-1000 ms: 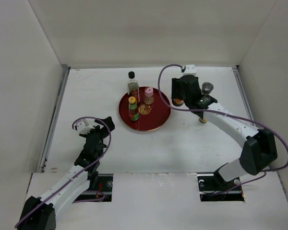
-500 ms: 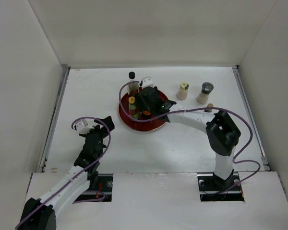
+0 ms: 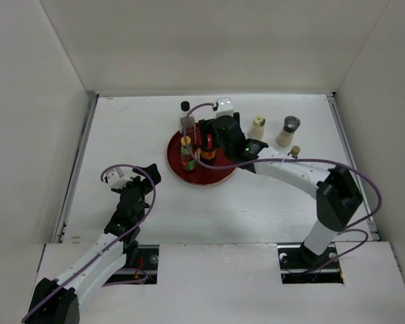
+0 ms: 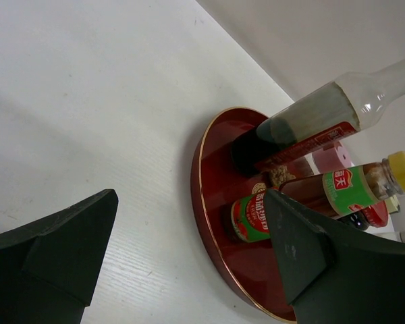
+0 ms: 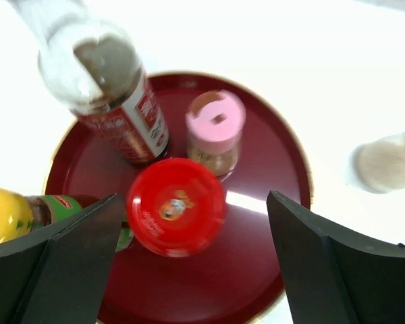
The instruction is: Organize the condiment bottles
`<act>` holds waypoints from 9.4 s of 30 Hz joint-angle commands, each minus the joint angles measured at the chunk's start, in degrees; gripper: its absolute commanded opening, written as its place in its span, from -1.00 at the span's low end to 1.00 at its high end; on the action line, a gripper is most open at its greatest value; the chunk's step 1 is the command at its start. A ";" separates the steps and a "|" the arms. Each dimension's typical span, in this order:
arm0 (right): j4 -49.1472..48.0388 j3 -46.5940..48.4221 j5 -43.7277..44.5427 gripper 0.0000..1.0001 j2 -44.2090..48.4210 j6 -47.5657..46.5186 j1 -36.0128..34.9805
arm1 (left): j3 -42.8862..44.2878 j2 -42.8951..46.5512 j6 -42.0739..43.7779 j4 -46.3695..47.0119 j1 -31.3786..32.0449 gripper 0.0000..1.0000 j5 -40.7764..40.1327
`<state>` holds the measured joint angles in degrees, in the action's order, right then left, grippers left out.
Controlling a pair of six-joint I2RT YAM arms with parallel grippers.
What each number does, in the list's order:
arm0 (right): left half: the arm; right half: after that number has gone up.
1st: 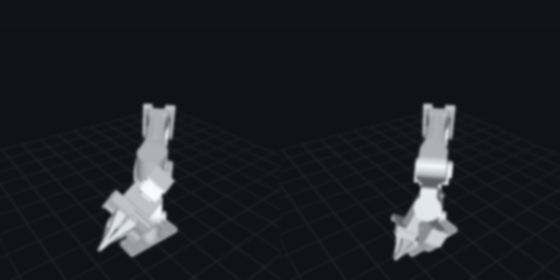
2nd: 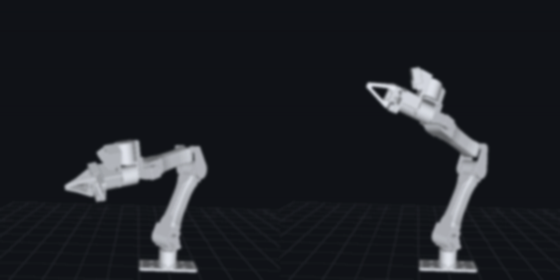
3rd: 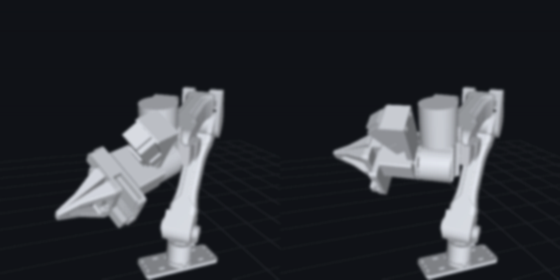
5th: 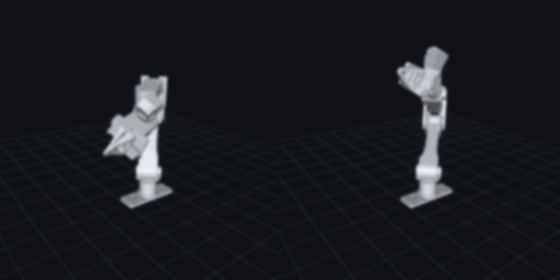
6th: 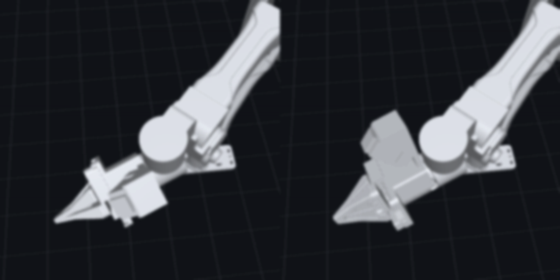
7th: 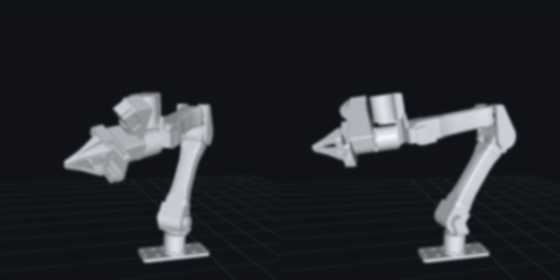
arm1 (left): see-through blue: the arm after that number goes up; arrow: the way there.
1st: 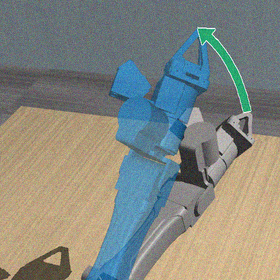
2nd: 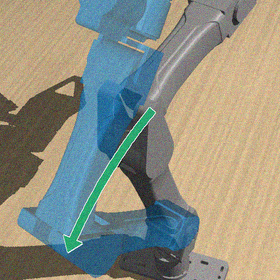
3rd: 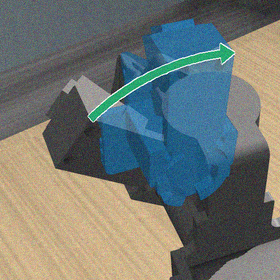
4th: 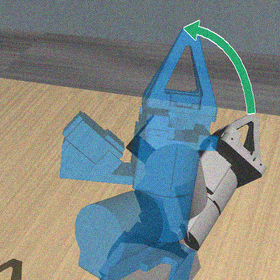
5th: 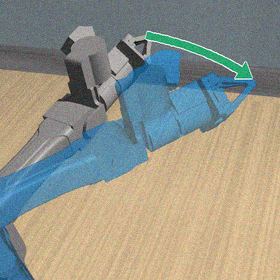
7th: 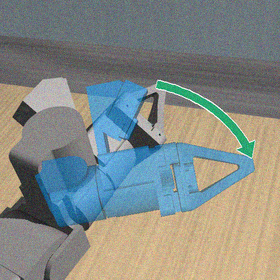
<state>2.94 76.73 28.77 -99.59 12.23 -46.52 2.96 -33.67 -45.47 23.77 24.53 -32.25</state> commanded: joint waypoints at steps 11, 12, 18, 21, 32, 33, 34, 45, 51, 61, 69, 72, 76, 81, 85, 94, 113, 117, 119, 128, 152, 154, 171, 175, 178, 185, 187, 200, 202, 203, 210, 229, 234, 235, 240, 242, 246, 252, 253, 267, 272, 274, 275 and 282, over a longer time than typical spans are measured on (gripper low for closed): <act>-4.17 -2.65 2.25 0.86 3.89 1.13 18.34 | -0.06 -0.96 -0.41 2.42 -0.41 0.80 0.78; -4.08 -1.51 2.42 0.87 2.40 1.04 19.92 | 0.03 -0.78 -0.41 2.42 -0.50 0.80 0.96; 0.57 5.96 -0.29 0.84 -6.21 2.18 25.38 | -0.06 -0.87 -0.41 2.60 -0.50 0.80 1.05; 1.63 7.91 -3.02 0.79 -8.95 3.24 26.18 | -0.24 -1.48 -0.49 3.56 -0.06 0.81 0.79; 3.30 9.15 -6.98 0.24 -12.47 5.61 27.50 | -0.24 -2.89 -0.49 4.97 -0.32 0.81 1.40; 3.04 8.44 -6.98 0.16 -12.12 5.87 27.50 | -0.41 -2.80 -0.49 5.14 -0.32 0.81 1.23; 2.78 8.00 -7.06 0.11 -11.86 5.96 27.50 | -0.41 -2.80 -0.49 5.15 -0.32 0.81 1.49; -3.82 1.23 -4.96 -0.13 0.45 4.65 22.23 | -0.41 -3.77 -0.32 6.02 -0.50 0.81 0.96; -6.89 -0.18 -4.78 -0.12 1.86 4.47 15.20 | -0.41 -4.29 -0.14 6.46 -0.59 0.81 0.96; -6.72 2.20 -4.34 -0.12 -5.61 5.79 10.80 | -0.41 -2.46 -0.05 5.67 -0.85 0.81 1.66; -7.86 -1.67 -2.58 0.34 -5.70 7.19 10.71 | -0.32 -3.42 -0.05 6.11 -0.85 0.81 2.28; -8.04 -1.93 -2.32 0.58 -4.39 7.37 10.71 | -0.15 -3.25 -0.05 5.76 -0.85 0.81 2.45; -7.77 -2.81 -1.18 0.61 -0.09 7.28 11.84 | -0.24 -3.68 -0.05 5.94 -0.85 0.81 2.45; -8.30 -6.58 -0.04 0.72 6.41 6.84 18.07 | -0.24 -3.07 -0.05 5.67 -0.85 0.81 2.54; -7.95 -9.40 2.77 0.90 10.64 5.53 24.93 | -0.15 -3.16 -0.05 5.67 -0.94 0.81 3.16; -3.20 -8.35 5.07 1.00 7.32 1.48 34.87 | 0.03 -4.91 -0.23 6.38 -0.94 0.81 3.77; -2.41 -1.32 -2.32 0.22 -2.89 2.80 38.92 | 0.20 -7.72 -0.23 7.96 -0.85 0.81 3.77; -8.80 -5.08 -1.97 0.10 2.63 1.75 38.14 | 0.20 -7.29 -0.14 7.96 -0.76 0.81 3.60; -11.72 -6.41 -2.23 0.09 5.97 1.31 36.29 | 0.20 -7.81 -0.14 7.96 -0.85 0.81 3.60; -10.85 -11.68 -1.62 0.09 14.68 1.92 22.06 | 0.20 -5.80 -0.14 7.34 -0.94 0.81 3.95; -13.74 -15.12 -1.09 0.08 8.63 5.79 4.12 | 0.20 -6.14 -0.14 7.34 -0.68 0.81 4.48; -14.89 -15.64 -0.65 0.09 7.84 5.70 3.85 | 0.03 -6.32 -0.14 7.78 -0.59 0.81 4.30; -14.37 -21.17 1.90 0.90 15.64 6.31 2.45 | 0.29 -5.97 -0.14 7.34 -0.50 0.81 4.65; -13.84 -24.42 4.26 0.89 23.63 5.97 3.58 | 0.38 -6.23 -0.14 7.34 -0.59 0.81 5.27; -11.74 -28.02 9.09 0.86 31.18 5.70 7.88 | 0.20 -6.14 -0.14 7.52 -0.23 0.81 4.65; -1.36 -29.62 19.47 0.86 36.41 4.65 19.57 | 0.29 -7.02 -0.23 7.87 -0.06 0.81 4.74; -1.27 -29.36 19.30 0.87 34.04 4.03 21.69 | 0.55 -7.37 -0.23 7.87 0.03 0.81 5.27; -4.08 -31.99 16.40 0.61 24.53 7.02 27.50 | 0.64 -8.34 -0.23 8.31 0.20 0.81 5.00; -4.26 -32.87 16.23 0.55 24.36 7.46 27.41 | 0.64 -8.78 -0.23 8.57 0.64 0.81 4.48; -4.35 -33.13 16.05 0.47 24.01 7.89 27.49 | 0.64 -9.30 -0.23 8.84 0.64 0.81 4.39; -4.08 -33.31 14.82 -0.03 22.08 10.27 27.23 | 0.73 -10.98 -0.23 9.72 0.82 0.81 4.48; 9.01 -30.77 14.65 -0.39 40.53 8.86 4.23 | 0.64 -9.92 -0.23 9.63 0.38 0.81 4.39; 5.95 -24.71 10.43 -0.42 35.71 10.18 -7.73 | 0.55 -9.31 -0.23 9.63 0.12 0.81 3.86; 3.94 -23.13 9.90 -0.42 33.78 9.66 -9.75 | 0.64 -9.66 -0.23 9.37 -0.06 0.81 3.77; -8.37 -15.75 5.68 -0.41 22.36 3.34 -13.37 | 0.38 -8.34 -0.05 9.10 -0.32 0.81 3.60; -10.49 -12.23 5.50 -0.41 17.09 1.49 -13.46 | 0.29 -8.34 0.03 8.67 -1.11 0.81 3.51; -13.92 -8.00 6.55 -0.40 9.08 -2.73 -12.76 | 0.38 -7.81 0.12 7.70 -1.38 0.81 3.51; -17.44 -6.95 7.87 -0.38 2.31 -5.20 -11.35 | 0.47 -8.25 0.21 7.96 -1.64 0.81 3.34; -17.62 -6.94 8.75 -0.38 1.25 -5.20 -11.35 | 0.55 -8.69 0.21 8.05 -1.73 0.81 3.33; -19.03 -12.04 9.81 0.15 -0.96 -0.80 -11.44 | 1.43 -10.28 0.82 7.70 -1.90 0.86 2.72; -18.67 -12.92 9.81 1.00 3.52 -0.98 -11.44 | 1.43 -10.36 1.09 7.70 -1.64 1.00 1.40; -18.15 -13.01 9.90 1.00 6.24 -2.11 -11.79 | 1.52 -10.01 1.18 7.17 -1.47 1.00 1.31; -17.80 -13.18 9.90 1.00 7.73 -2.73 -12.14 | 1.69 -9.92 1.18 6.99 -1.46 1.00 1.05; -18.32 -18.71 12.00 1.00 20.29 -4.23 -13.64 | 4.59 -8.87 2.14 1.81 -0.94 1.00 0.08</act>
<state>-12.73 60.80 38.02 -84.79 8.88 -59.48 4.10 -43.81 -44.34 26.68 23.31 -31.24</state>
